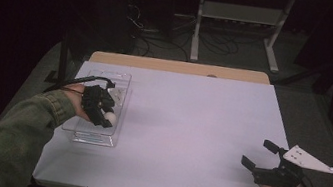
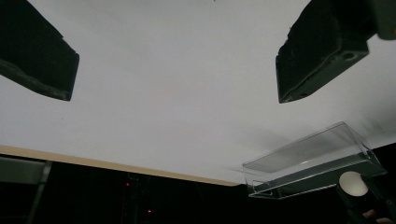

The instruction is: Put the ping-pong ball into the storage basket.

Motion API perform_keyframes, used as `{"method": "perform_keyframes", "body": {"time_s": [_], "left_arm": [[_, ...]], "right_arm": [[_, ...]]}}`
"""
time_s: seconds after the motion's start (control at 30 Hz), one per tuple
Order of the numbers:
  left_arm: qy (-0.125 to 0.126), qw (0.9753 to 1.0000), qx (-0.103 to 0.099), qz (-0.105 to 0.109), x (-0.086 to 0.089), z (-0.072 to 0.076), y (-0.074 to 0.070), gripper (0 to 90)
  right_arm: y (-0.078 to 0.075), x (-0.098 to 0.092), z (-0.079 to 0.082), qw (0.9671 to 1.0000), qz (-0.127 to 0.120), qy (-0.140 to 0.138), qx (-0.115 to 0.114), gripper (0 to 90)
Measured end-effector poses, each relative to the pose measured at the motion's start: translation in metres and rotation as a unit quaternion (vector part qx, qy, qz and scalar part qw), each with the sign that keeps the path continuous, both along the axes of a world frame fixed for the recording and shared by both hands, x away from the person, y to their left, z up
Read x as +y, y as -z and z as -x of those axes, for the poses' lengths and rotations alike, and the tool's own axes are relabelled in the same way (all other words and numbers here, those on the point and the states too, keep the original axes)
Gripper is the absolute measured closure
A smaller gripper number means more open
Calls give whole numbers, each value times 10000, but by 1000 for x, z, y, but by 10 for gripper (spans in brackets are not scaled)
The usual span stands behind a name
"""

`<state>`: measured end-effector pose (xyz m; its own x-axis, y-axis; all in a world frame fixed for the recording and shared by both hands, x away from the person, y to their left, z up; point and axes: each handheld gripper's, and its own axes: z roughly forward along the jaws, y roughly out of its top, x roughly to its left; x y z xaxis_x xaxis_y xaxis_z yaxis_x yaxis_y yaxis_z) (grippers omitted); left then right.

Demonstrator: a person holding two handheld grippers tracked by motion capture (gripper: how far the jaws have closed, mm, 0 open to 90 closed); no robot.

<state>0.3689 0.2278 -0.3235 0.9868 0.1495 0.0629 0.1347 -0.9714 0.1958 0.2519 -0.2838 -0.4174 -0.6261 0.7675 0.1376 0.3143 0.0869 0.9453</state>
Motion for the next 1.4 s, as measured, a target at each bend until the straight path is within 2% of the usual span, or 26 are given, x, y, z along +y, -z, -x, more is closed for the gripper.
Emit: {"method": "perform_keyframes", "body": {"time_s": [0.43, 0.97, 1.4], "left_arm": [[-37, 10000, 57, -45, 5, -1, 12, 504], [-78, 9998, 139, -147, 6, -10, 25, 504], [-88, 9996, 213, -183, 7, -9, 39, 504]], "right_arm": [[1, -1, 3, 10000, 46, 24, 25, 0], [2, -2, 6, 9999, 68, 55, 73, 0], [2, -1, 5, 9999, 97, 21, 74, 0]]}}
